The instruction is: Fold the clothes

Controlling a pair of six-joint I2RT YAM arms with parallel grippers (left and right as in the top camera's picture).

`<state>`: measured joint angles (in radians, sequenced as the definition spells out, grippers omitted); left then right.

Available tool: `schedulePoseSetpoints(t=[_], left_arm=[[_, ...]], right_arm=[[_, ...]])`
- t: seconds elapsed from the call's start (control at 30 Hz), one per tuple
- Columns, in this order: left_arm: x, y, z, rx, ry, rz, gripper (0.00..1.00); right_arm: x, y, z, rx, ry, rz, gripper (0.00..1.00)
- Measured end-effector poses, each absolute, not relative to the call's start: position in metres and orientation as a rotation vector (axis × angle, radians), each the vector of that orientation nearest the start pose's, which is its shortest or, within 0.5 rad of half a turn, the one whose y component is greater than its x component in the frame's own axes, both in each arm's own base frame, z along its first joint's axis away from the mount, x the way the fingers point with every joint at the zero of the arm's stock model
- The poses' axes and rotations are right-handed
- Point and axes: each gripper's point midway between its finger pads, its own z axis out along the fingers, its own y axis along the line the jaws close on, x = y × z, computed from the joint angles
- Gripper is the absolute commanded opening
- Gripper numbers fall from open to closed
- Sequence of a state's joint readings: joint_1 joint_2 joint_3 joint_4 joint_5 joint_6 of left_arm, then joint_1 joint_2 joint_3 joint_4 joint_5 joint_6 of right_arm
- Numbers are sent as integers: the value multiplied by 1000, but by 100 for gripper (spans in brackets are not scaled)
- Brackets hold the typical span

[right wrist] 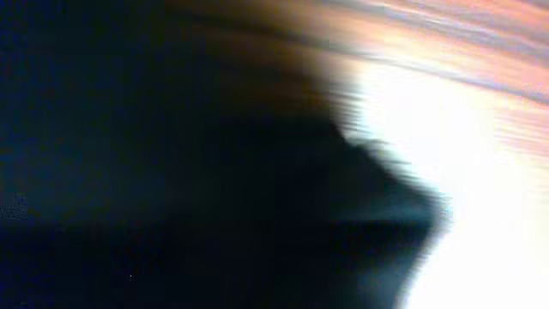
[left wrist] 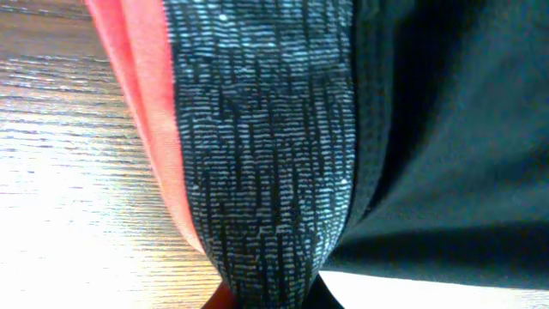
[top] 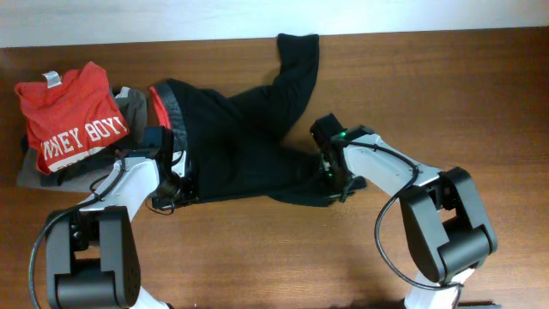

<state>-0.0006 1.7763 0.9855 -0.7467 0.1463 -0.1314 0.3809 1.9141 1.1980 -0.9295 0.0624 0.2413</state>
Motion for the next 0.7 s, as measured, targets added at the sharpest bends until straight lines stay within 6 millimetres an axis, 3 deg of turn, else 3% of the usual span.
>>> schedulePoseSetpoints(t=[0.1, 0.17, 0.33, 0.4, 0.47, 0.6, 0.7], left_arm=[[297, -25, -4, -200, 3103, -231, 1], [297, -26, -4, -199, 3103, -237, 1], [296, -33, -4, -181, 3105, -271, 0], [296, -33, -4, -182, 3105, -271, 1], [296, -33, -4, -181, 3105, -271, 0], [296, -33, -4, -181, 3106, -271, 1], [296, -33, -4, -182, 3106, -271, 1]], right_arm=[[300, 53, 19, -83, 3170, -454, 7], [314, 11, 48, 50, 3086, -687, 9], [356, -46, 141, 307, 2767, -892, 31], [362, -59, 172, 385, 2668, -907, 37], [360, -65, 187, 415, 2630, -913, 39], [354, -66, 186, 415, 2652, -916, 43], [353, -63, 182, 411, 2674, -898, 53]])
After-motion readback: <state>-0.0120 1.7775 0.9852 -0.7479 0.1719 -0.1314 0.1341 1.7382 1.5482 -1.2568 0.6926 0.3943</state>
